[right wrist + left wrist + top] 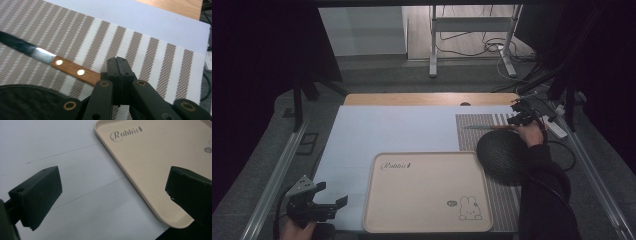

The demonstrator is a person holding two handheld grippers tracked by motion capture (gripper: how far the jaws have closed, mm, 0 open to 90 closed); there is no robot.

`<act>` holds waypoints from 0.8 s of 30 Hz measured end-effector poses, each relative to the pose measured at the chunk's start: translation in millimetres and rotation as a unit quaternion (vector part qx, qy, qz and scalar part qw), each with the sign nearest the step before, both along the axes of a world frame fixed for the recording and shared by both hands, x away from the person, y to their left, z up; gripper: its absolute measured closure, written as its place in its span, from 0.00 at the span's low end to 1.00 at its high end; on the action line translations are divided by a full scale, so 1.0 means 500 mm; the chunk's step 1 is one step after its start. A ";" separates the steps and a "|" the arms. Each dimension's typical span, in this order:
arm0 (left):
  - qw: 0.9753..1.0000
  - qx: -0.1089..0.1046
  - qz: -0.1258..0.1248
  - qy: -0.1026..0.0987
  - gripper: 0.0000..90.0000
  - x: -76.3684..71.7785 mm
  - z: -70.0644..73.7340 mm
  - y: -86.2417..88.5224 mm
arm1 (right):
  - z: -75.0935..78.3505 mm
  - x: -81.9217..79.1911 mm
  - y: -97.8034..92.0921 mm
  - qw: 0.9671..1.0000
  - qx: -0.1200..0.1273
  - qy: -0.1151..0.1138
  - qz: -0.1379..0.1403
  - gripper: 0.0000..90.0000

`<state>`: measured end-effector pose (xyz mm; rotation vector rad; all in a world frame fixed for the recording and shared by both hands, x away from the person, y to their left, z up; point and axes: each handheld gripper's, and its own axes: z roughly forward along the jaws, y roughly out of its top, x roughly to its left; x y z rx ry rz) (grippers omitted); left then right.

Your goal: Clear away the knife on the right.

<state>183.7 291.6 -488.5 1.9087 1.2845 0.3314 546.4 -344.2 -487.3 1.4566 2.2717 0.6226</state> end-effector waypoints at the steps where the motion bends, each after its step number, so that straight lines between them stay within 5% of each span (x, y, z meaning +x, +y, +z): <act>1: 1.000 0.000 0.001 0.000 0.01 0.000 0.000 0.000 | -0.004 0.003 -0.003 1.000 -0.001 0.002 -0.001 1.00; 6: 1.000 0.001 0.001 0.000 0.01 -0.001 0.000 0.000 | -0.023 0.001 -0.017 1.000 -0.006 0.017 -0.004 1.00; 17: 1.000 0.005 0.001 0.001 0.01 -0.001 0.001 -0.002 | -0.015 -0.020 -0.041 0.997 0.028 0.070 0.014 1.00; 24: 1.000 0.005 0.001 0.001 0.01 -0.001 0.001 -0.002 | -0.011 -0.022 -0.039 0.997 0.025 0.073 0.016 0.97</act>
